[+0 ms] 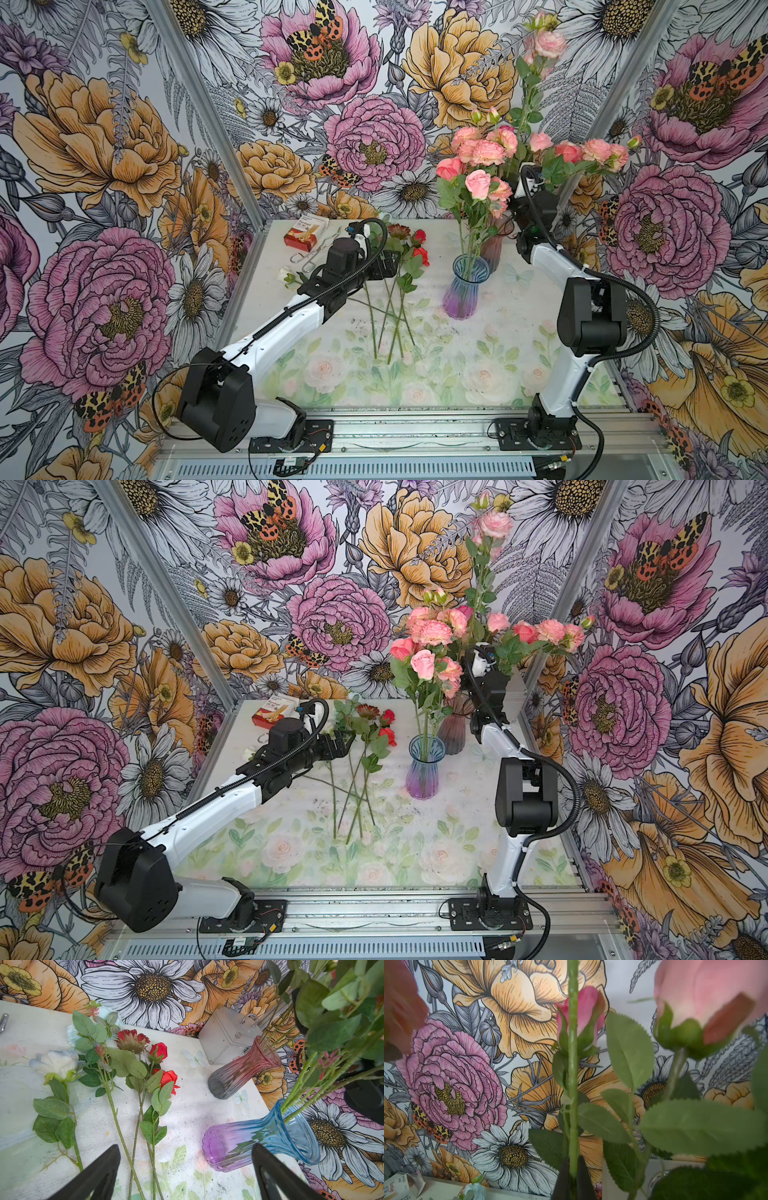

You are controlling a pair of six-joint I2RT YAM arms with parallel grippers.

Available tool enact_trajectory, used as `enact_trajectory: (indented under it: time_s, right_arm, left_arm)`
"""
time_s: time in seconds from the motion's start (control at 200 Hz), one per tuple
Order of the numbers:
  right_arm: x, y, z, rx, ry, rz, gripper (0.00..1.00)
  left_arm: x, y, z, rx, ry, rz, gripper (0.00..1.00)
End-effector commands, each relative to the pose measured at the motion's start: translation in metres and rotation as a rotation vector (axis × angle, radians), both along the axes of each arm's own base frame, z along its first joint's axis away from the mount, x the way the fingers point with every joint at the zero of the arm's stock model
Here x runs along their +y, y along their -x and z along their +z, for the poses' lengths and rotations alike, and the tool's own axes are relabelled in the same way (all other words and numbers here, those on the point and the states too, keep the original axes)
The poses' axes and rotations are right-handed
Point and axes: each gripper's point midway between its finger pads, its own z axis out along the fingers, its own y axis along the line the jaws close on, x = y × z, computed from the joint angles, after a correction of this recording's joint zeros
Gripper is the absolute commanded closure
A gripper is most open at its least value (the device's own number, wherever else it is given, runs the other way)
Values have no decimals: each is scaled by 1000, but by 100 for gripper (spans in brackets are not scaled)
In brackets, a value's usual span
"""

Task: Place the pink flowers into the vase
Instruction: Place the flower in the vase.

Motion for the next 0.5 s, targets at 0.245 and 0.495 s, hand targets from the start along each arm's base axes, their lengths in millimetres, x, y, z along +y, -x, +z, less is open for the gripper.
enact_trajectory:
  time_s: [0.245,0.495]
  right_arm:
    - [6,29,2,-64,-24,6,100]
    - [9,35,-14,-24,-29,11,100]
  left_arm:
    - [-11,6,19,-42,33,-45,2]
    - [-8,14,24,-49,34,-45,2]
